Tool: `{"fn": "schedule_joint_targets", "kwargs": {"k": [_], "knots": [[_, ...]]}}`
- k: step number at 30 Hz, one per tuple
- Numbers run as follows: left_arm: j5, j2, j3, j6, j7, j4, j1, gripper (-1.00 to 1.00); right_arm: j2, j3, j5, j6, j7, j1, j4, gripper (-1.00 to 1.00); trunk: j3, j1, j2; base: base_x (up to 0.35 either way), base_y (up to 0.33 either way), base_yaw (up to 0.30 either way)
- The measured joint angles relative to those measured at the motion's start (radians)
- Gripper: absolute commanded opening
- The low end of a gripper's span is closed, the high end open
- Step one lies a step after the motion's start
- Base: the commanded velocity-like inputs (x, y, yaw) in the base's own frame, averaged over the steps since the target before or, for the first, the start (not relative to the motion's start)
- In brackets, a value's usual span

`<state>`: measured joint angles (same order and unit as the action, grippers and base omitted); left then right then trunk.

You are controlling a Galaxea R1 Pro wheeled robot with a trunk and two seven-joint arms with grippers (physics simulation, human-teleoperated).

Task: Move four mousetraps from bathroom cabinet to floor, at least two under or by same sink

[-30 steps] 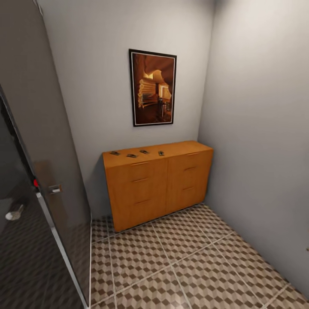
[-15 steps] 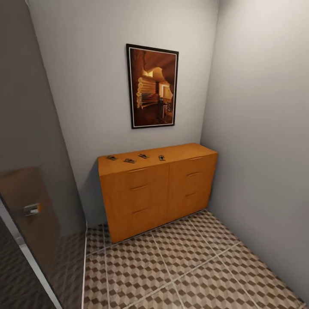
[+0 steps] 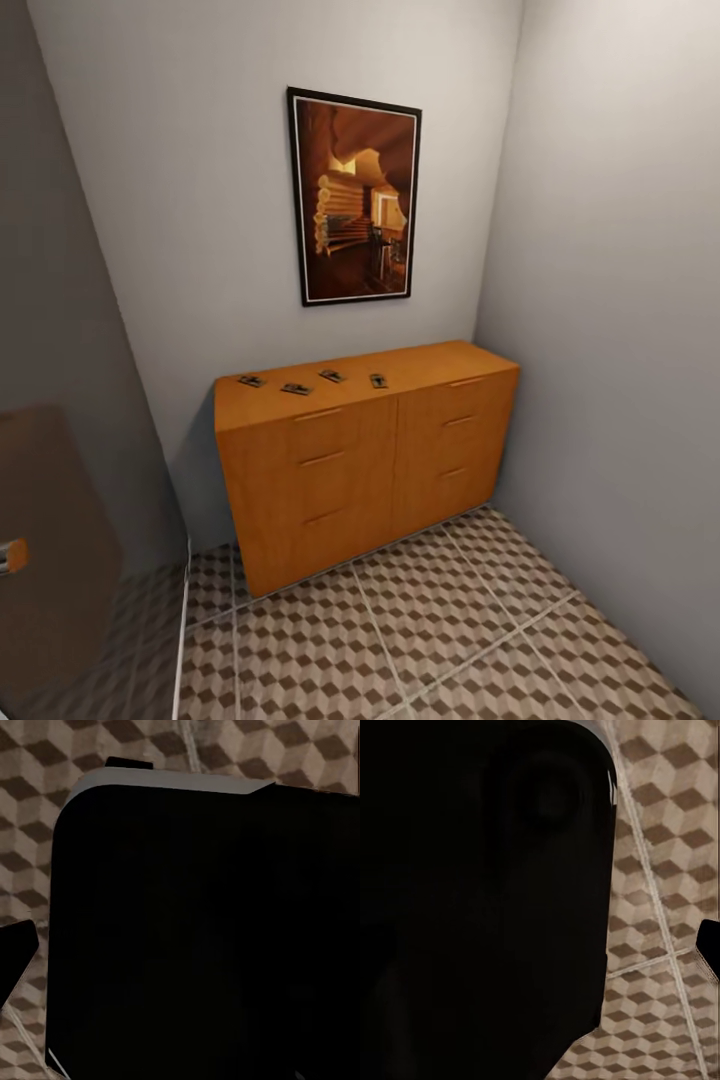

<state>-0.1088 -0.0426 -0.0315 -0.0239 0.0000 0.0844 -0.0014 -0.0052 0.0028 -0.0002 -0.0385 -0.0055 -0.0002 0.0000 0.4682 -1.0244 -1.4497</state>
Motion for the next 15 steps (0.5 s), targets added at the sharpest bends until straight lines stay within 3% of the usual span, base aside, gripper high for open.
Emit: {"fn": "schedule_joint_targets", "kwargs": {"k": [15], "knots": [[-0.001,0.0,0.0,0.0,0.0,0.0,0.0,1.0,-0.001,0.0,-0.001,-0.001,0.0,0.0,0.0,1.0,0.0,0.0,0.0,0.323,0.0,0.0]]}}
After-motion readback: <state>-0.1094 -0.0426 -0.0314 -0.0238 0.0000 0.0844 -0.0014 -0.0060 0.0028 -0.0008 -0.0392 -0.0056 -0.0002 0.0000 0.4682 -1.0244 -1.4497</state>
